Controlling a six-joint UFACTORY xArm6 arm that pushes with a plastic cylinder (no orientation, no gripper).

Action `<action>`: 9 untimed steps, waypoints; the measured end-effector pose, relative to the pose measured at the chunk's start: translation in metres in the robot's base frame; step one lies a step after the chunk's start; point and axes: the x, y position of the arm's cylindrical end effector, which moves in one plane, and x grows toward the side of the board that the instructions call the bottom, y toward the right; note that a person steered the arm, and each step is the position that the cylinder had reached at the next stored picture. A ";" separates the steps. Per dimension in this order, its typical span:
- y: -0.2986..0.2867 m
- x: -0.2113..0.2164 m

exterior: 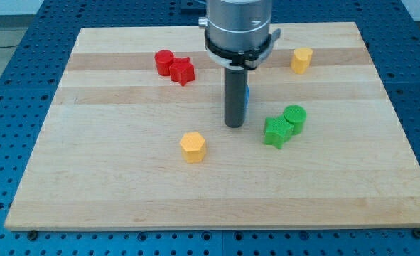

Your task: Push the yellow hexagon to the bottom of the yellow heart

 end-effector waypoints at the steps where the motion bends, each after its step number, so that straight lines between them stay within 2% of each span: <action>1: 0.010 -0.002; 3: 0.010 -0.022; 5: 0.022 -0.016; 6: -0.003 -0.012; 8: -0.092 0.000; 9: -0.112 0.039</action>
